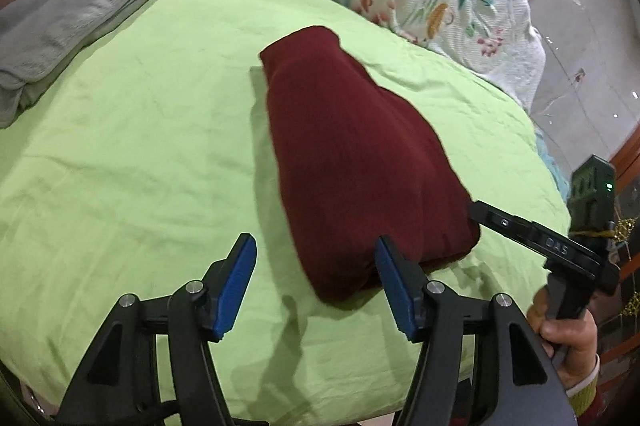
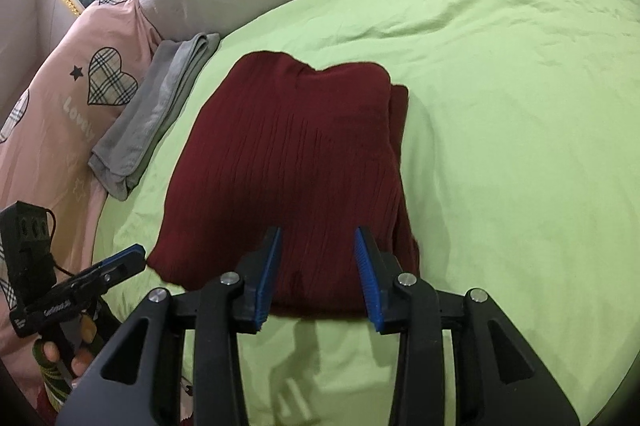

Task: Fold large clothes
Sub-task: 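Open both grippers and pull them back from the folded sweater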

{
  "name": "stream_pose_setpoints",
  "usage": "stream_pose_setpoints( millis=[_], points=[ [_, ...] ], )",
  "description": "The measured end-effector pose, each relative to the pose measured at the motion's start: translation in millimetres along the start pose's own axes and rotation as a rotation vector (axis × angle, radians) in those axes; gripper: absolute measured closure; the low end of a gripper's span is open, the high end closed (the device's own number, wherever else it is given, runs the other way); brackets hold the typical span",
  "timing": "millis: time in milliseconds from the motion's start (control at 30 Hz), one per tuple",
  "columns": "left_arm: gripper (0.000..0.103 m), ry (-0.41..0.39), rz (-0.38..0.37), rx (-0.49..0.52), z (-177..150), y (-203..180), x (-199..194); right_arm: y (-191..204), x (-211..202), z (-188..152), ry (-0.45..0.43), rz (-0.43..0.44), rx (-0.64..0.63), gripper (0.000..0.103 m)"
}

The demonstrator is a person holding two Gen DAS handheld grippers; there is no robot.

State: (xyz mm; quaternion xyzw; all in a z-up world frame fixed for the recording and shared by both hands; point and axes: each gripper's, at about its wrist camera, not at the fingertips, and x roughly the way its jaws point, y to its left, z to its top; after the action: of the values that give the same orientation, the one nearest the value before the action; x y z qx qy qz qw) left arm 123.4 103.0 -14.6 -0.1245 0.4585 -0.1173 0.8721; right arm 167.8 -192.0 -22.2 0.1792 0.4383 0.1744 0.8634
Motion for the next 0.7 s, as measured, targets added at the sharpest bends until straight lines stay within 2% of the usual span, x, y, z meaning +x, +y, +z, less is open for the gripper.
stream_pose_setpoints(
  millis=[167, 233, 267, 300, 367, 700],
  points=[
    [0.033, -0.005, 0.047, 0.010, -10.4, 2.4, -8.4, 6.3, -8.7, -10.9, 0.009, 0.000, -0.021, 0.063],
    [0.022, 0.000, 0.072, 0.021, -14.1, 1.3, -11.0, 8.5, -13.2, -14.3, 0.010, -0.003, -0.033, 0.058],
    [0.020, 0.005, 0.091, 0.023, -15.7, 1.2, -11.8, 10.1, -16.2, -16.2, 0.010, -0.007, -0.044, 0.051],
    [0.020, 0.009, 0.102, 0.024, -16.4, 0.6, -12.1, 12.3, -18.0, -18.4, 0.008, -0.012, -0.051, 0.044],
    [0.020, 0.011, 0.112, 0.032, -19.2, 0.5, -14.8, 14.8, -21.3, -20.7, 0.005, -0.024, -0.072, 0.039],
    [0.020, 0.006, 0.199, 0.072, -22.8, -2.2, -26.4, 18.3, -28.0, -34.1, 0.021, -0.047, -0.104, 0.037]
  ],
)
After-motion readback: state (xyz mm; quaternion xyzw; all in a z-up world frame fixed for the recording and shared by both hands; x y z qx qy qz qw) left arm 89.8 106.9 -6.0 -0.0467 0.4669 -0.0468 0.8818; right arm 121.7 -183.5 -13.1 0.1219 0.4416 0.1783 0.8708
